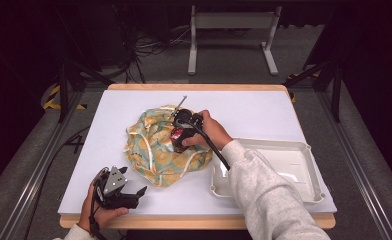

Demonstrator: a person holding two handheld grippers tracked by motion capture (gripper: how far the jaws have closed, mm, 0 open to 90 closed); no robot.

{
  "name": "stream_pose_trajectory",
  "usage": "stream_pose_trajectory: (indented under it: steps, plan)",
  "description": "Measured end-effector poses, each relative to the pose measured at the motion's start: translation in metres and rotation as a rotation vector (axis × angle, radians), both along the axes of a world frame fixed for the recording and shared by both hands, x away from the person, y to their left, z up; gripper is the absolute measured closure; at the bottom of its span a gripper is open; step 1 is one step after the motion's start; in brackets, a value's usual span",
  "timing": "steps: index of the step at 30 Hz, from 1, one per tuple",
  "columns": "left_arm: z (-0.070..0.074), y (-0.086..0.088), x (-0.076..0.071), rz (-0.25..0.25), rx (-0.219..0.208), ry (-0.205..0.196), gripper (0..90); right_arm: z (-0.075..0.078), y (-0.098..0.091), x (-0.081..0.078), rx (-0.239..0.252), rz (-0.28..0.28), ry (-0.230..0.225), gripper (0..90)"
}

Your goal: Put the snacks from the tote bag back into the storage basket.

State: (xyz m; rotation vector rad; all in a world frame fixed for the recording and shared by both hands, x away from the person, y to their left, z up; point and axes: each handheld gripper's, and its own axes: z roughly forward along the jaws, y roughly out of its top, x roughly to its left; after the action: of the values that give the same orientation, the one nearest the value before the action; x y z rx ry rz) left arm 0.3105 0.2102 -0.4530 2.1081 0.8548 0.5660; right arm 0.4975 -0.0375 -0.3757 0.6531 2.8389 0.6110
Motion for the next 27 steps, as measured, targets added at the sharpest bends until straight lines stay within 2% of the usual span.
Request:
stream_pose_trajectory:
  steps: [8, 18, 21, 25, 27]
  plan:
    - [0.000, 0.000, 0.000, 0.001, 0.005, 0.001, 8.6, 0.000, -0.002, 0.000, 0.003, -0.016, -0.004, 25.5]
    - [-0.001, 0.000, 0.000, 0.000, 0.004, 0.002, 8.7, 0.006, 0.001, -0.004, -0.043, 0.018, -0.037, 25.5]
    - [-0.001, 0.000, 0.000, 0.004, -0.001, 0.003, 8.7, 0.008, 0.001, -0.006, -0.047, 0.016, -0.035, 25.5]
    - [-0.001, 0.001, 0.001, 0.010, 0.002, -0.002, 8.6, 0.014, 0.001, -0.009, -0.045, 0.028, -0.056, 25.5]
    - [0.000, 0.002, 0.001, 0.013, -0.011, -0.005, 8.6, 0.015, 0.001, -0.010, -0.040, 0.029, -0.060, 25.5]
